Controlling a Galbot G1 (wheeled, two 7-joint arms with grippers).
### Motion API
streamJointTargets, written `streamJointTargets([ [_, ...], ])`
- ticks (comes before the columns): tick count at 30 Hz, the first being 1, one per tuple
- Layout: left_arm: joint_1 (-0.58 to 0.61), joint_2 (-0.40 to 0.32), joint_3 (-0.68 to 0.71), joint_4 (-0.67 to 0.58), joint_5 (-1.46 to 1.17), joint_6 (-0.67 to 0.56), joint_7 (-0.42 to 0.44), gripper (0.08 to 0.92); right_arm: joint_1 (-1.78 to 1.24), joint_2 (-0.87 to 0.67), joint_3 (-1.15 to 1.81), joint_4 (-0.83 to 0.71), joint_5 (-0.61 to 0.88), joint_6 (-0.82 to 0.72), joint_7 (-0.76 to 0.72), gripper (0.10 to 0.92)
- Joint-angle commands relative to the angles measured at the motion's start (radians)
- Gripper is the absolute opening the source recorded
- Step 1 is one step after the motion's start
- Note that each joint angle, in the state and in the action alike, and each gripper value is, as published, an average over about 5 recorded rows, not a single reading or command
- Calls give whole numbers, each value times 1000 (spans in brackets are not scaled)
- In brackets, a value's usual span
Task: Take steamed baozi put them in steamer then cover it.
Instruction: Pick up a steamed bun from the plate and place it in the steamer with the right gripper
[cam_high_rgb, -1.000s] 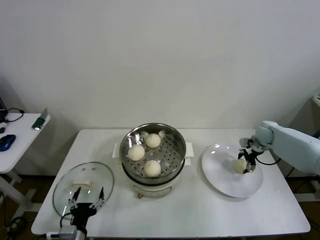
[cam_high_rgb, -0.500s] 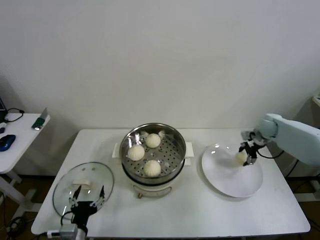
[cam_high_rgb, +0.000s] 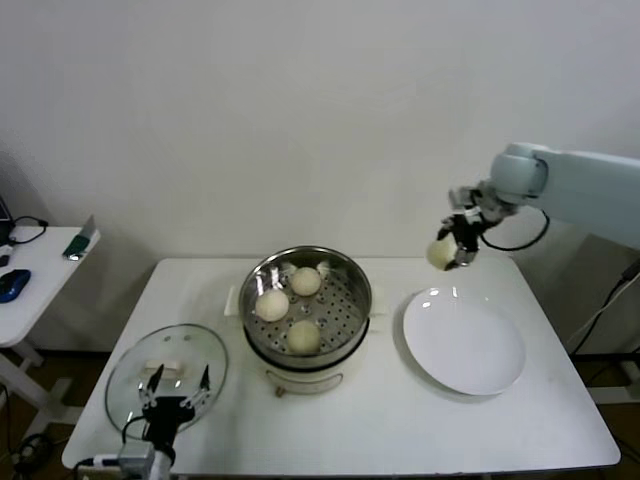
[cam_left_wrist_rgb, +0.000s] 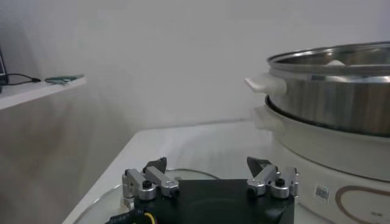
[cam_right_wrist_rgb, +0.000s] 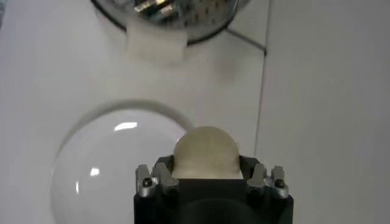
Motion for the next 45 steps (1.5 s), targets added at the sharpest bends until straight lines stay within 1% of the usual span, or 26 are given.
streamJointTargets([
  [1,2,4,-8,-16,-16,7,1,823,161,217,-1,188,262,-110,69,696],
  [9,3,-1,-9,-22,-20,8,1,823,23,346,28,132,240,-126,113,696],
  [19,4,1,-11,-20,-22,5,1,823,-116,413,15,22,163,-135,149,695],
  [25,7,5,-18,-18,-28,1,1,823,-184,421,19,-29,103,-135,159,696],
  [35,6,6,-22,-15,-33,-2,1,823,-226,411,20,-23,41,-136,169,696],
  [45,9,5,-23,-18,-34,-4,0,823,-220,395,12,-3,18,-135,163,696],
])
